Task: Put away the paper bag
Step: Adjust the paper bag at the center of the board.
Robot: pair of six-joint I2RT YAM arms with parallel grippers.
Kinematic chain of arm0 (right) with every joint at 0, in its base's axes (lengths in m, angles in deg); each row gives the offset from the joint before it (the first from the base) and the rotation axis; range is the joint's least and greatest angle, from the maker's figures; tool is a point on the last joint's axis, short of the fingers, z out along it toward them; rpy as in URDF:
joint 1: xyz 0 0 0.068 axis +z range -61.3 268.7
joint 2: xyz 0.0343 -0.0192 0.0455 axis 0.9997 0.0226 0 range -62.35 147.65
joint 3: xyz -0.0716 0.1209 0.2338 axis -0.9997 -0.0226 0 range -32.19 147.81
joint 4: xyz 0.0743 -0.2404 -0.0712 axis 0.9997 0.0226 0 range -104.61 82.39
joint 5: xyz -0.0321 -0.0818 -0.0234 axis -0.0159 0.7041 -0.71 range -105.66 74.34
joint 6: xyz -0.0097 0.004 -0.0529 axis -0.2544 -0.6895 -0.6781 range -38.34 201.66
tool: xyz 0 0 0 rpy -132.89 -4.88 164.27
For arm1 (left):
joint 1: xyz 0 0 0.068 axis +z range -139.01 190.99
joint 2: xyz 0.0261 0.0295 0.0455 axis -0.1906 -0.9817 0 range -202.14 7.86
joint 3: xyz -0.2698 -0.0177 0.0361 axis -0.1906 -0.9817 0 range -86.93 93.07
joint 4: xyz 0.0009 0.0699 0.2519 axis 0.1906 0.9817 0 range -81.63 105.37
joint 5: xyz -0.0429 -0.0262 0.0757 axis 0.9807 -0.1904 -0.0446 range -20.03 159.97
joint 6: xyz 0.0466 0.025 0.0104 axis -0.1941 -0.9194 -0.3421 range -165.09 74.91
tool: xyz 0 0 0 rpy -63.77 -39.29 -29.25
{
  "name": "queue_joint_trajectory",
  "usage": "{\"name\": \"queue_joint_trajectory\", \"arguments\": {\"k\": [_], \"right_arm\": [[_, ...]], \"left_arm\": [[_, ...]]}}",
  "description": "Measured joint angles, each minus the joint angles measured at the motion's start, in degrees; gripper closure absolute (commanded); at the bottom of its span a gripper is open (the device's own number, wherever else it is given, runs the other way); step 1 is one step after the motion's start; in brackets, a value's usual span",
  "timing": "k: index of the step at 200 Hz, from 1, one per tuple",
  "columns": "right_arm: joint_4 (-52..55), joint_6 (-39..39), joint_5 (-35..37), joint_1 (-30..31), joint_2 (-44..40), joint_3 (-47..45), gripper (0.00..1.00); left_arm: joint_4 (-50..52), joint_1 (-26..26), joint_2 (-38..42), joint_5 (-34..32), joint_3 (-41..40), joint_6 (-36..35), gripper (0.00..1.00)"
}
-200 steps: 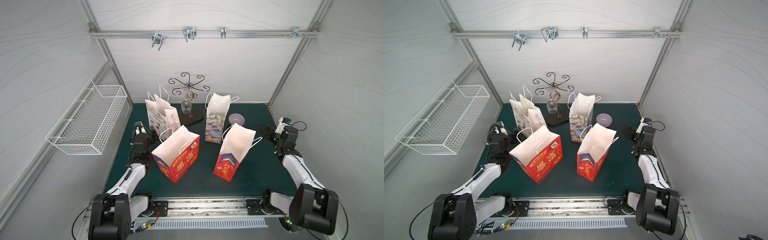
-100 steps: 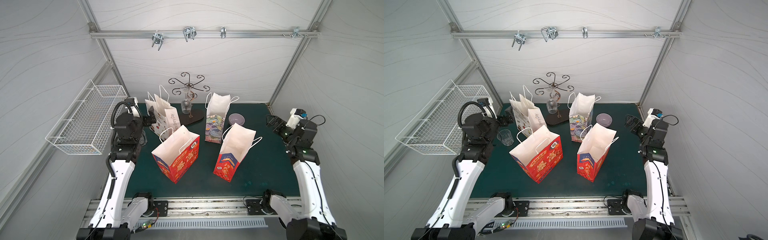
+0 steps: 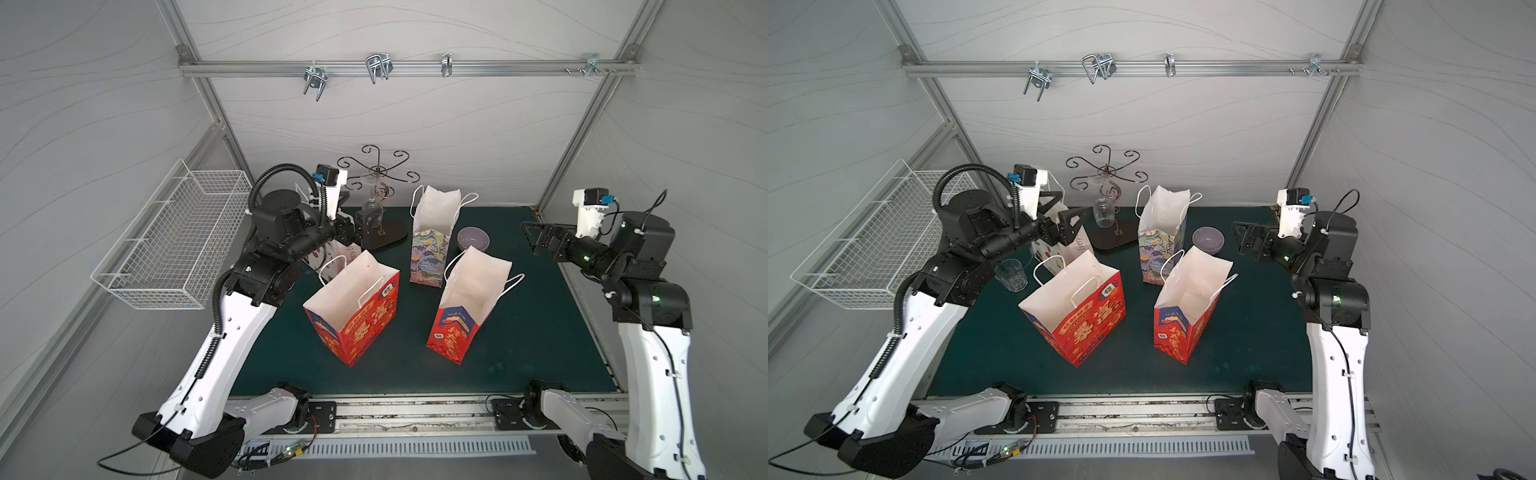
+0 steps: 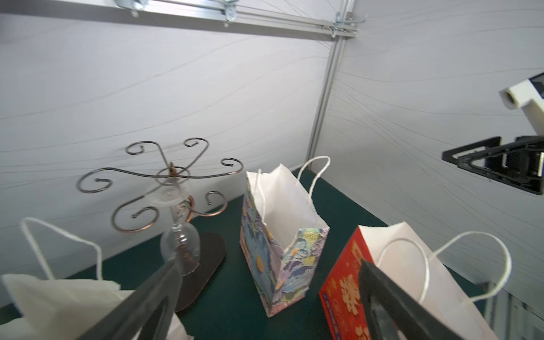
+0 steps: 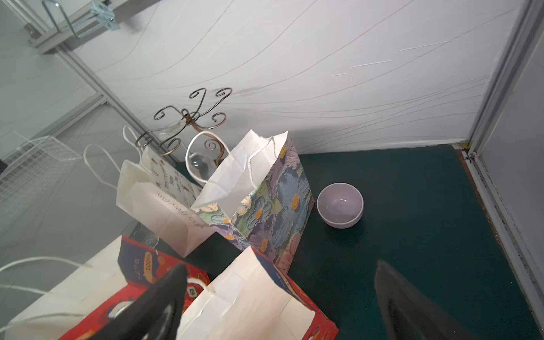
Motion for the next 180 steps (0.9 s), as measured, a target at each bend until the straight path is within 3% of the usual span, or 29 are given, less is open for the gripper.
{"name": "queue_joint_trajectory", "arguments": {"k": [36,76,132,180], "right_arm": [[8.76,-8.37,1.79,5.22,2.05,4.55,0.01],[13.66,-12.48,3.67,7.45,1.46,4.59,0.01],[17.16,-13.4,3.78,9.68,-0.17,5.57,0.01],[23.5,-17.51,7.19,16.02,5.33,6.95,0.01]], "left_arm": [[8.98,-10.4,-2.82,-2.75,4.17,0.02,0.06],[18.69,-19.15,-6.82,-9.05,8.92,1.51,0.08],[26.29,-21.64,-10.91,-14.19,10.56,7.5,0.09],[25.51,-22.23,-10.88,-14.8,6.86,9.55,0.09]]}}
